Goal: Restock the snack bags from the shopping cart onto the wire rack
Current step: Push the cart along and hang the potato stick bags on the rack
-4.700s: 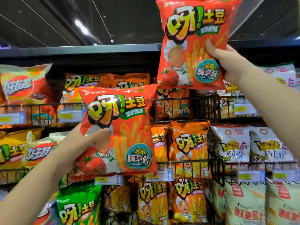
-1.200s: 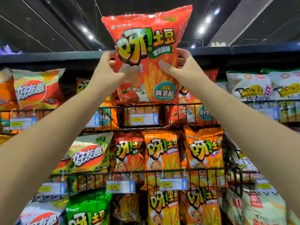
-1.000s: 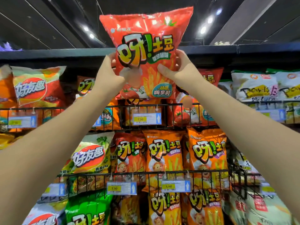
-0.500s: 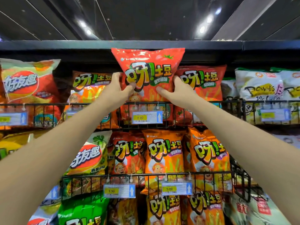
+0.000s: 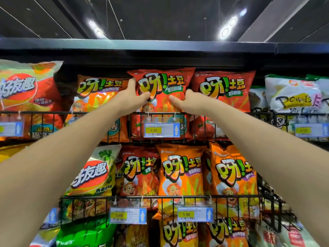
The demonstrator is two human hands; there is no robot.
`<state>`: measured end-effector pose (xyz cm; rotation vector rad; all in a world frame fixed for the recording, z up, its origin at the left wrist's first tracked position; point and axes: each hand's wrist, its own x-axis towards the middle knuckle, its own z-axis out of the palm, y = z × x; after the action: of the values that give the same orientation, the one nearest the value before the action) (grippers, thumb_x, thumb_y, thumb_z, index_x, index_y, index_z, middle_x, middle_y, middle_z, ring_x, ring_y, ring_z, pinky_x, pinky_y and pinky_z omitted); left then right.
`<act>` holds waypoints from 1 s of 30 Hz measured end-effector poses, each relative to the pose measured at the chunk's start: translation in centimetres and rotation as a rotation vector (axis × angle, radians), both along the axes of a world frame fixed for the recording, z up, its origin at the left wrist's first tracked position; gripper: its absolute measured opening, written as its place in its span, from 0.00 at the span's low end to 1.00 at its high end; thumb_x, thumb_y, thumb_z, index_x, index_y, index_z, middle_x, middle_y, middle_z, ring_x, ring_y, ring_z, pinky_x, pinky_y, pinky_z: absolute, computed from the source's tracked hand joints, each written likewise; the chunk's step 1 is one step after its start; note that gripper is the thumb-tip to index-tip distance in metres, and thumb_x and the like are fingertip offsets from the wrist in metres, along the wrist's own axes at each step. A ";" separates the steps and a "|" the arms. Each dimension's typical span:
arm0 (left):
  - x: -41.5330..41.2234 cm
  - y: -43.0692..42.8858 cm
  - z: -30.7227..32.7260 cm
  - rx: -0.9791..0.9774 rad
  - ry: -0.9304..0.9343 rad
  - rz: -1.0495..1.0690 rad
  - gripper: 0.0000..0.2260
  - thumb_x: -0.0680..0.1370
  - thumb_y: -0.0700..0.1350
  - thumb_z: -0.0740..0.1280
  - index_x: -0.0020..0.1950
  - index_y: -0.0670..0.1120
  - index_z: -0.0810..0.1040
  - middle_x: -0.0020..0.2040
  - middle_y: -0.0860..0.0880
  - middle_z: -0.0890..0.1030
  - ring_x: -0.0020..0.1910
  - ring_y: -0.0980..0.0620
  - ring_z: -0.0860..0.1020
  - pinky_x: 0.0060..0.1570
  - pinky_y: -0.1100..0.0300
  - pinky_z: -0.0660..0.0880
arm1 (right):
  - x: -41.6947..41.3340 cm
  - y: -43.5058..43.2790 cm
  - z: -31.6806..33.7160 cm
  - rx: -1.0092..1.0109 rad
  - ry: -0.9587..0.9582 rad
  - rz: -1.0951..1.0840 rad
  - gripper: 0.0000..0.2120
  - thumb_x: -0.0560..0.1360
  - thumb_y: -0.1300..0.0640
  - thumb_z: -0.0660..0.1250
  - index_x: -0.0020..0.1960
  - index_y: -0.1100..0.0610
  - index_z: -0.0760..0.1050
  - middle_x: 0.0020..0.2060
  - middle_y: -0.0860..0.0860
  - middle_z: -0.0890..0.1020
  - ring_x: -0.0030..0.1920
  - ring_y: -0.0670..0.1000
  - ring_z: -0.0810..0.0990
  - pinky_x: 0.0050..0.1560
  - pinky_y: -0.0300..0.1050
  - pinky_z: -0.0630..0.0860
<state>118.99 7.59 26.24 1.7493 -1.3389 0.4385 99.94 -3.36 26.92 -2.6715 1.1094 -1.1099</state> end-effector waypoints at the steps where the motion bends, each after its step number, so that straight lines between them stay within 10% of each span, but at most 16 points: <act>1: 0.2 -0.3 0.0 0.000 0.006 0.005 0.36 0.84 0.60 0.59 0.84 0.49 0.44 0.75 0.39 0.72 0.69 0.38 0.75 0.63 0.49 0.71 | 0.1 -0.1 0.1 0.020 -0.001 0.011 0.44 0.80 0.29 0.53 0.79 0.63 0.55 0.70 0.60 0.74 0.40 0.51 0.83 0.29 0.39 0.75; 10: 0.7 -1.5 -0.6 0.046 -0.010 0.055 0.35 0.85 0.59 0.58 0.85 0.50 0.44 0.78 0.41 0.69 0.74 0.39 0.72 0.70 0.47 0.69 | -0.1 0.4 0.1 0.106 0.054 0.010 0.43 0.80 0.30 0.56 0.82 0.60 0.52 0.79 0.57 0.65 0.36 0.47 0.83 0.23 0.34 0.72; 15: 0.3 -1.3 -1.4 -0.083 -0.016 0.127 0.33 0.83 0.59 0.62 0.80 0.44 0.53 0.64 0.44 0.77 0.55 0.43 0.79 0.51 0.49 0.78 | -0.1 0.3 -0.5 0.000 0.069 -0.058 0.41 0.81 0.32 0.56 0.78 0.63 0.60 0.70 0.59 0.74 0.44 0.51 0.81 0.33 0.40 0.72; 23: -3.2 -1.0 -2.0 -0.225 -0.505 0.227 0.31 0.81 0.55 0.66 0.82 0.54 0.60 0.82 0.39 0.53 0.80 0.36 0.55 0.75 0.38 0.59 | -4.9 -2.3 -1.8 -0.567 -0.294 -0.159 0.18 0.80 0.45 0.66 0.64 0.55 0.74 0.56 0.53 0.80 0.57 0.58 0.78 0.50 0.51 0.73; 30: -5.7 -3.9 -0.2 0.081 -0.449 0.299 0.38 0.78 0.72 0.58 0.83 0.64 0.44 0.84 0.41 0.37 0.82 0.33 0.38 0.78 0.32 0.46 | -9.1 -6.2 -0.5 -0.404 -0.122 -0.268 0.47 0.71 0.25 0.65 0.82 0.46 0.57 0.80 0.60 0.58 0.80 0.65 0.55 0.78 0.63 0.57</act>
<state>113.25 3.70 26.09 2.0046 -1.4119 1.0045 90.81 -9.60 26.38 -2.7389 1.3803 -1.6829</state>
